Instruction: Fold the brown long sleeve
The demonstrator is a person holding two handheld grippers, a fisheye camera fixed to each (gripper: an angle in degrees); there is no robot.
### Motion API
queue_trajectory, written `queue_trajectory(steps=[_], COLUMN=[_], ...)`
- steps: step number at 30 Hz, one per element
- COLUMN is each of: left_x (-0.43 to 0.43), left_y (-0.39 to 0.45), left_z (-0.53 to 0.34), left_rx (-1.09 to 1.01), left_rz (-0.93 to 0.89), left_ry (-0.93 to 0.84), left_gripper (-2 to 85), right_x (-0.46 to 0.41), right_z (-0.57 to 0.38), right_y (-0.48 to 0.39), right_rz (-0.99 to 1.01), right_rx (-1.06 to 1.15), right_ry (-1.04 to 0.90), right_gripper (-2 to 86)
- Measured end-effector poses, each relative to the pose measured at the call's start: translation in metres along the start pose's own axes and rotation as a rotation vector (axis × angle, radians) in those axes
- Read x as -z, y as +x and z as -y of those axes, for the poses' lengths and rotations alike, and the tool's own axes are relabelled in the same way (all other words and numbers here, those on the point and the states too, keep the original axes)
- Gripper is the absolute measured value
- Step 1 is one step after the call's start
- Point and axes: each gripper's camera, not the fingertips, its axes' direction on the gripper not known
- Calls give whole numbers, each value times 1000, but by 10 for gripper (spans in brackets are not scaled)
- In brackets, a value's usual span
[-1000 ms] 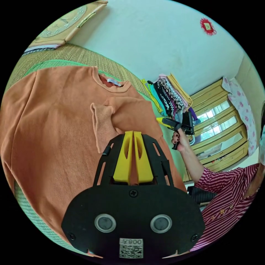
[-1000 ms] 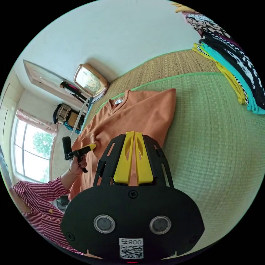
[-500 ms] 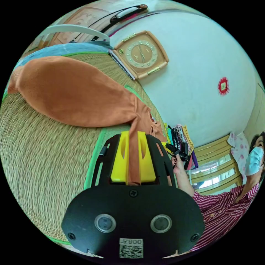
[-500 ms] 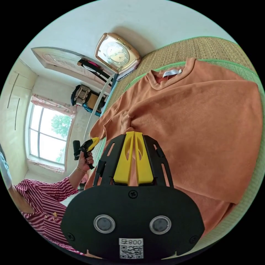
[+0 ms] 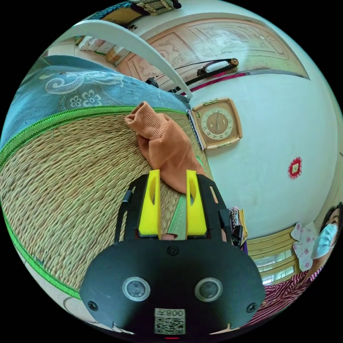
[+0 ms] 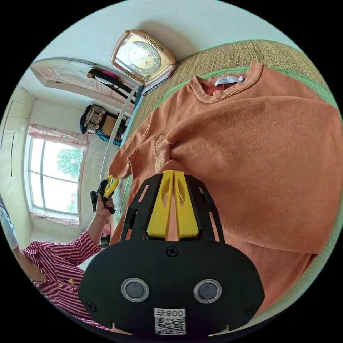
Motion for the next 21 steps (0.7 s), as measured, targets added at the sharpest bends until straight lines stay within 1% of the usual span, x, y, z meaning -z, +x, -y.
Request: queue_trajectory(steps=[3,9,13,17,21], left_x=[12,18,17,22,29], left_y=[3,3,8,17,28], left_z=[-2,7,16,21,24], left_rx=[19,59,85,64,34], left_rz=[-17,-26,-22,-23,-24], left_ry=[31,52,47,40,45], left_gripper=[107,85,31,8,4], right_x=[4,-12,-9,-7,6], right_z=[2,11,10,8,6], right_y=[-1,1,10,9,5], right_rz=[18,4,40,30,42], right_rx=[-3,-7,-29,-19,-7], right_ry=[19,-19,-10,-14,17], right_gripper=[1,1,1,1,1])
